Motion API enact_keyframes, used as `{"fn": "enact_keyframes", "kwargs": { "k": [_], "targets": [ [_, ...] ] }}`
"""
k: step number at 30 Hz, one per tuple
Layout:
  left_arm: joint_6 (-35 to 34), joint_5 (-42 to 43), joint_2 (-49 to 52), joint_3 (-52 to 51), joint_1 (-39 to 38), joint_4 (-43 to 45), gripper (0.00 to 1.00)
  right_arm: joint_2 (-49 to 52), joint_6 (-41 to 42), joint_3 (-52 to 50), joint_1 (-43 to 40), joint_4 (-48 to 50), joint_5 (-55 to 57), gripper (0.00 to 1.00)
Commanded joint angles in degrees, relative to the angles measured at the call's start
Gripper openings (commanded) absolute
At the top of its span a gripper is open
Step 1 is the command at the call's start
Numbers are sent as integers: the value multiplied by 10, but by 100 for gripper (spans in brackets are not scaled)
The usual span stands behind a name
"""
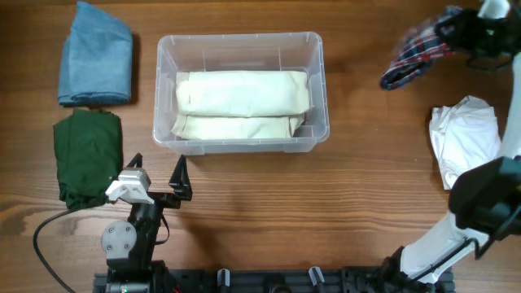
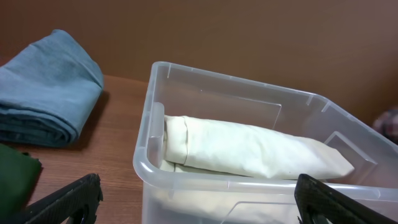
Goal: Pack container
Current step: 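Grasp the red-navy plaid shirt with the right gripper, then carry the plaid shirt into the container's left side and release it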
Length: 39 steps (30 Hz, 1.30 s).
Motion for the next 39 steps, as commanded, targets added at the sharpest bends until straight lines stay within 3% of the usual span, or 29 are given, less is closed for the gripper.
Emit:
{"fn": "enact_keyframes", "kwargs": {
  "k": [1, 10, 17, 25, 33, 39],
  "targets": [
    [-3, -5, -3, -4, 3, 0, 100, -67, -30, 2, 61, -20, -7, 4],
    [-3, -5, -3, -4, 3, 0, 100, -186, -5, 32, 193, -20, 16, 4],
    [-3, -5, -3, -4, 3, 0, 100, -202, 88, 39, 309, 59, 31, 4],
    [-3, -5, -3, -4, 3, 0, 100, -123, 164, 39, 510, 162, 221, 5],
    [-3, -5, -3, -4, 3, 0, 100, 15, 186, 39, 568, 245, 230, 4],
    [-3, -5, -3, -4, 3, 0, 100, 53, 175, 39, 604, 284, 212, 4]
  ]
}}
